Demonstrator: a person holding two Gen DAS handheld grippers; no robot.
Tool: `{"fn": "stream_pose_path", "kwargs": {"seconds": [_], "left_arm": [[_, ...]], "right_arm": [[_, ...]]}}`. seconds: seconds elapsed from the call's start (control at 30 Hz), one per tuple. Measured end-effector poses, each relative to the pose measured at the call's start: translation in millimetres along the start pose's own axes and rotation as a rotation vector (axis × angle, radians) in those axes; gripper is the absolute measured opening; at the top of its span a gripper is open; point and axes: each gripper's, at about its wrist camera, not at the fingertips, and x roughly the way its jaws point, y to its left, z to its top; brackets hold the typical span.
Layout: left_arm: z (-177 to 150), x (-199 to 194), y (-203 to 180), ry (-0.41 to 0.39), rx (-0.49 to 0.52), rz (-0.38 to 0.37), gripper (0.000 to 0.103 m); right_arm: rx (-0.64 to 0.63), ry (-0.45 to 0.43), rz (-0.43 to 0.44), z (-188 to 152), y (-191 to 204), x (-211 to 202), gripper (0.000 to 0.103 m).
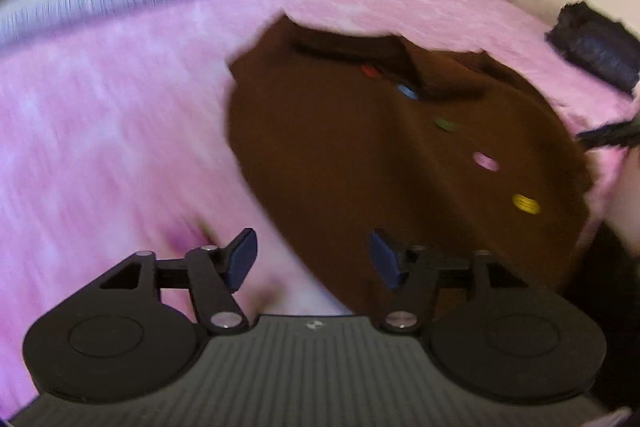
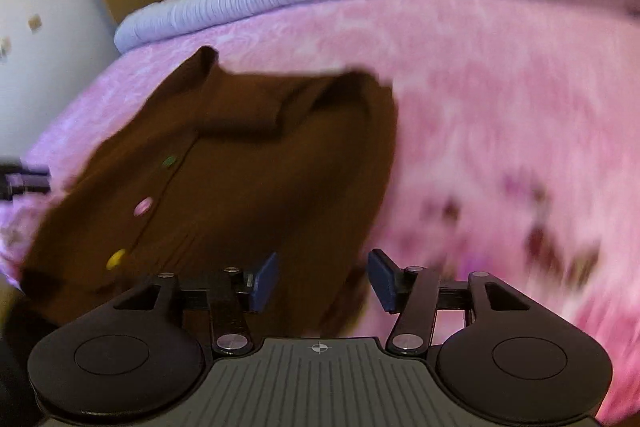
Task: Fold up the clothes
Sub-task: 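Lower the vest onto the bedspread and open both grippers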
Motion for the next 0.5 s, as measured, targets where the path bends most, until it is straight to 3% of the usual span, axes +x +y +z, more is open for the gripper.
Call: {"fn": "stream_pose_path", "kwargs": {"seconds": [0.17, 0.3, 0.33, 0.37, 0.4, 0.43, 0.5], "left_arm": [[-34.8, 8.7, -18.0, 0.067, -0.164, -0.090, 0.055], [-43.8, 13.9, -32.4, 0.062, -0.210, -0.062, 0.052], [-44.3, 13.6, -36.2, 0.056, -0.211, -0.049, 0.046], [-43.5, 13.7, -37.7, 0.051, -0.216, -0.056, 0.021], [-41.5, 12.8, -37.9, 0.045, -0.203, -0.055, 0.005], [-39.1, 11.6, -38.1, 0.038, -0.183, -0.051, 0.005], [-34.4, 9.2, -38.3, 0.024, -0.144, -0.042, 0.005]], "right_arm": [[0.150, -0.013, 0.053, -35.9, 0.6, -3.4, 0.054], [0.199, -0.047, 0.052, -37.6, 8.8, 3.1, 0.054], [0.193, -0.047, 0.049, -36.4, 11.6, 7.1, 0.054], [0.183, -0.046, 0.044, -35.0, 14.7, 11.6, 0.052], [0.172, -0.045, 0.039, -33.6, 17.7, 16.1, 0.035], [0.151, -0.036, 0.031, -30.2, 19.8, 19.9, 0.014], [0.119, -0.015, 0.021, -21.5, 20.0, 24.6, 0.007]]}}
